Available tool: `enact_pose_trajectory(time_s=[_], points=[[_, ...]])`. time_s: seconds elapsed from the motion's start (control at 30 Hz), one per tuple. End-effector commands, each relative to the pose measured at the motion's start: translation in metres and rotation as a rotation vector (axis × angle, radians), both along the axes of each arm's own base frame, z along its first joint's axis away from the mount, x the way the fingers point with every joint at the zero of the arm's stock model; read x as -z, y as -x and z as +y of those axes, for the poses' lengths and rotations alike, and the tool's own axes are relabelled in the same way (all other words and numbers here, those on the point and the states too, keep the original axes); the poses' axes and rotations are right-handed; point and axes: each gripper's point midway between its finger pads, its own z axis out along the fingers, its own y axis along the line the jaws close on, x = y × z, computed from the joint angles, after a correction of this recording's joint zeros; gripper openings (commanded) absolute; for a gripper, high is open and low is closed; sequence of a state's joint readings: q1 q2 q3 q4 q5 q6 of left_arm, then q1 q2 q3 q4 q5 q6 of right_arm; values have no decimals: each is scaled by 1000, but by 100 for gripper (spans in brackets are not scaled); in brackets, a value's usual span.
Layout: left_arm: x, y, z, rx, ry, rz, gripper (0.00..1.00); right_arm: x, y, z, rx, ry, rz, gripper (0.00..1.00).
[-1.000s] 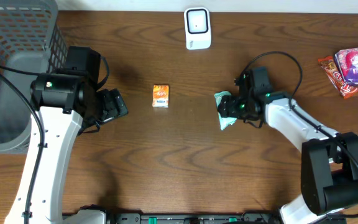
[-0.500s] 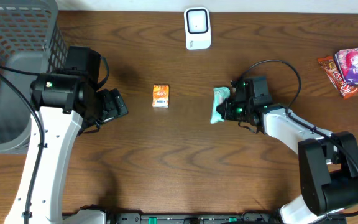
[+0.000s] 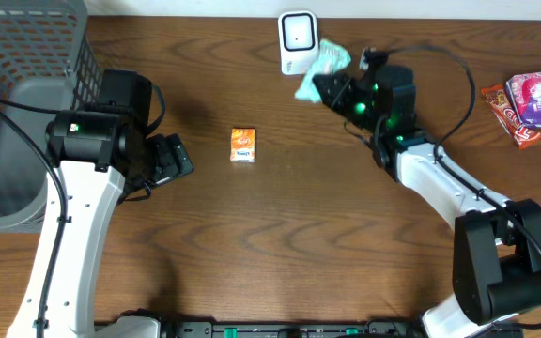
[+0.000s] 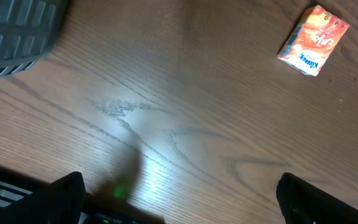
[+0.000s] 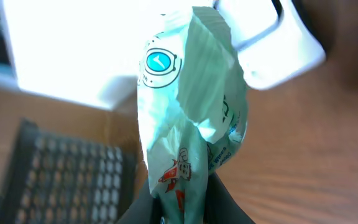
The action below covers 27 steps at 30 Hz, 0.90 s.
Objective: Scan the item barcode
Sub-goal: 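Lift the mint-green wrapper up to the scanner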
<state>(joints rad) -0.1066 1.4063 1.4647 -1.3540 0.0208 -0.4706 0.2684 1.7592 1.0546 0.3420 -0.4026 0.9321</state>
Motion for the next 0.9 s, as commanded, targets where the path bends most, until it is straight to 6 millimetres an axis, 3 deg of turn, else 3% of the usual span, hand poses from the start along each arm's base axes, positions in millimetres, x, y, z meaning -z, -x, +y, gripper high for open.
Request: enact_pose_trajectory(time_s=[0.0,0.13,0.4,0.53,0.77,0.87], points=[[0,-1,2,-2,-7,3,98,-34,-32,0,115,-48,-52,1],[0,-1,2,-1,-6,3,98,-42,-68,15,104,-55,-67,1],[0,-1,2,-2,-6,3,98,-12,-138,43,18,-54,6,1],[0,-1,2,-2,-6,3,98,-5,-148,51,-21,-67,16,1],[0,-1,2,-2,-7,3,98,17,-145,40,5,-4,90,1],[0,-1,2,-2,-7,3,98,16,-142,27,-17,71,72,1]])
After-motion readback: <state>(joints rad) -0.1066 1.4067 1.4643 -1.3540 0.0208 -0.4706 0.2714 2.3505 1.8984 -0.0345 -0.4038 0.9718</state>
